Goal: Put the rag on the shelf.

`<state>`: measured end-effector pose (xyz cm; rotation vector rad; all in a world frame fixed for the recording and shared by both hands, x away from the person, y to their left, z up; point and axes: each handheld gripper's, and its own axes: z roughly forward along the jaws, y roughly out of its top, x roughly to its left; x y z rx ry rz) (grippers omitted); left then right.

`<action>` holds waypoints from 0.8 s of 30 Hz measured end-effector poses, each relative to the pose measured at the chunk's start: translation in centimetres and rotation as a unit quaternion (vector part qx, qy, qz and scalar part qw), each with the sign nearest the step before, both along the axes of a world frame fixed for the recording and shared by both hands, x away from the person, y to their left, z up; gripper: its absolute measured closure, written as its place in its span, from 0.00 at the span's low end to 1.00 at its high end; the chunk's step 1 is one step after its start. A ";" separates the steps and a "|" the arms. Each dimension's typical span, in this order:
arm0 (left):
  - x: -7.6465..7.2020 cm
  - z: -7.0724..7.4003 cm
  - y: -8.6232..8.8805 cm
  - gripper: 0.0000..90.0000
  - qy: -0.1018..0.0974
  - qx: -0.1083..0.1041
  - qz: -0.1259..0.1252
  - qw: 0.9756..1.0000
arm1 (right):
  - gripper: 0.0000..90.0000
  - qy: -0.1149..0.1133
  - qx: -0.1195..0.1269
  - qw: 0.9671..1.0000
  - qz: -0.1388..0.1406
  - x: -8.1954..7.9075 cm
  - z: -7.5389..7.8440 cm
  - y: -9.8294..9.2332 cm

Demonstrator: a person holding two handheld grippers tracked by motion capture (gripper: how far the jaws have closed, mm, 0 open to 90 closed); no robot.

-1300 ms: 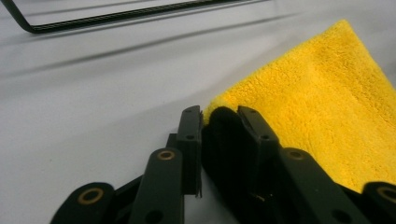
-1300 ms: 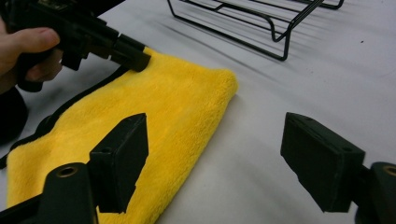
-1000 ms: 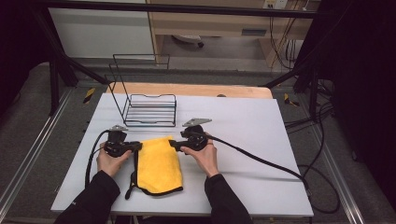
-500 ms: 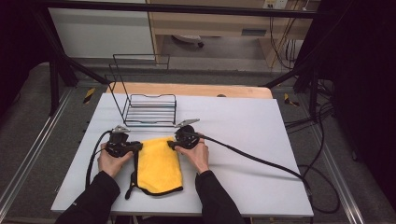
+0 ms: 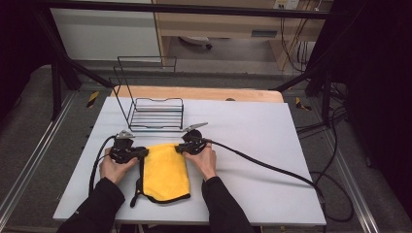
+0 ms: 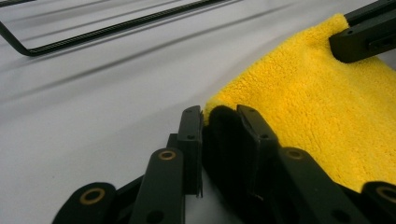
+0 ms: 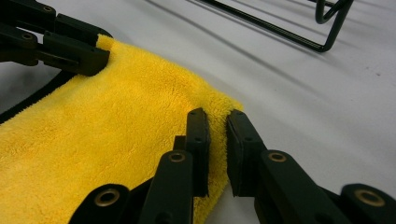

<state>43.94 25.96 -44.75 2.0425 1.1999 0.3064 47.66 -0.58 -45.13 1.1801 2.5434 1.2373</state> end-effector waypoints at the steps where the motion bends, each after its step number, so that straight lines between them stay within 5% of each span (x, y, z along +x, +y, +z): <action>1: 0.0 0.0 0.0 0.80 0.000 0.000 0.002 1.000 | 0.91 0.000 -0.002 1.000 0.000 0.0 0.1 0.0; 11: -0.1 0.2 0.0 0.86 -0.001 -0.010 0.006 1.000 | 0.93 -0.005 -0.003 1.000 -0.002 -0.1 0.6 0.1; 24: -1.9 2.6 0.7 0.87 -0.064 -0.037 -0.003 0.997 | 0.94 -0.053 0.023 0.998 -0.004 -1.7 2.9 -0.3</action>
